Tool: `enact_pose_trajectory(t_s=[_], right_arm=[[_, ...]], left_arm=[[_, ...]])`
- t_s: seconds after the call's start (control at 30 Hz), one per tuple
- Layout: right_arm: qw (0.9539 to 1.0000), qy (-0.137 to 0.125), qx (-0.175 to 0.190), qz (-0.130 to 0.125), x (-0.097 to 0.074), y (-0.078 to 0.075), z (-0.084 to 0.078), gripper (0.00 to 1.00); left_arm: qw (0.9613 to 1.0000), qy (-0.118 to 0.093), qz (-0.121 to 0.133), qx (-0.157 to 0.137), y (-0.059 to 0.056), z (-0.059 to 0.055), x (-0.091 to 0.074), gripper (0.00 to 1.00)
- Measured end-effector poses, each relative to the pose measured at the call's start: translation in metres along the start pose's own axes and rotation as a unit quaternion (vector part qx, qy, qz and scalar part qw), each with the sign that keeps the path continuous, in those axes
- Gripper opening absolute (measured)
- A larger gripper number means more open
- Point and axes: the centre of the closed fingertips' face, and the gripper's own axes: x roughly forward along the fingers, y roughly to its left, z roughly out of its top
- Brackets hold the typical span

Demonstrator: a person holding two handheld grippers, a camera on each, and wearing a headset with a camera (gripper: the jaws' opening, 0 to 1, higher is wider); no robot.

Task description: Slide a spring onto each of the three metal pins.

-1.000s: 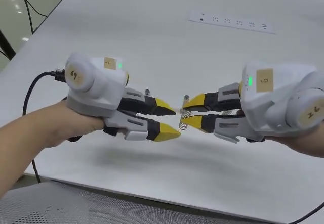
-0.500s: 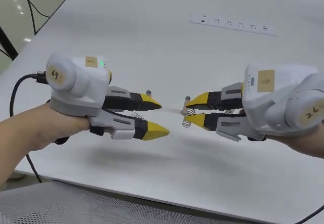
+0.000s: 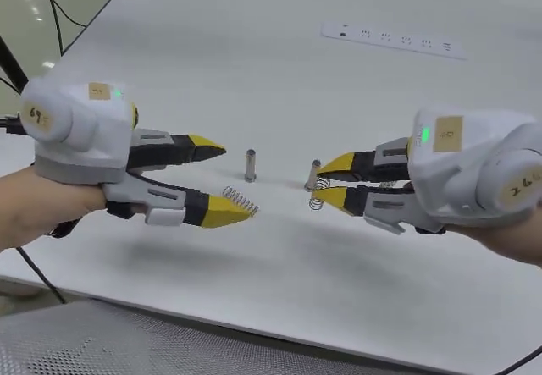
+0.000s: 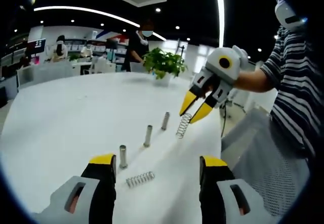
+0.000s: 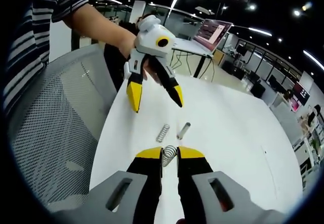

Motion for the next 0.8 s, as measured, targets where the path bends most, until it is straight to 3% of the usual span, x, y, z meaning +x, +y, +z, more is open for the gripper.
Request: enact_pose_trajectory(t_s=[0.23,0.43,0.53,0.8], right_arm=[[0.9999,0.006,0.003,-0.012,-0.001,-0.004,-0.006,0.07],[0.9997,0.014,0.005,-0.019,0.0,-0.008,-0.011,0.07],[0.9996,0.015,0.004,-0.022,0.001,-0.011,-0.011,0.07],[0.9993,0.015,0.009,-0.032,0.006,-0.026,-0.009,0.07]], left_arm=[[0.9998,0.004,0.017,0.005,0.012,-0.007,-0.011,0.78],[0.999,-0.033,0.029,-0.011,0.017,0.003,-0.016,0.91],[0.9989,-0.029,0.034,-0.016,0.018,0.001,-0.016,0.98],[0.9989,-0.023,0.038,-0.014,0.019,-0.003,-0.018,0.98]])
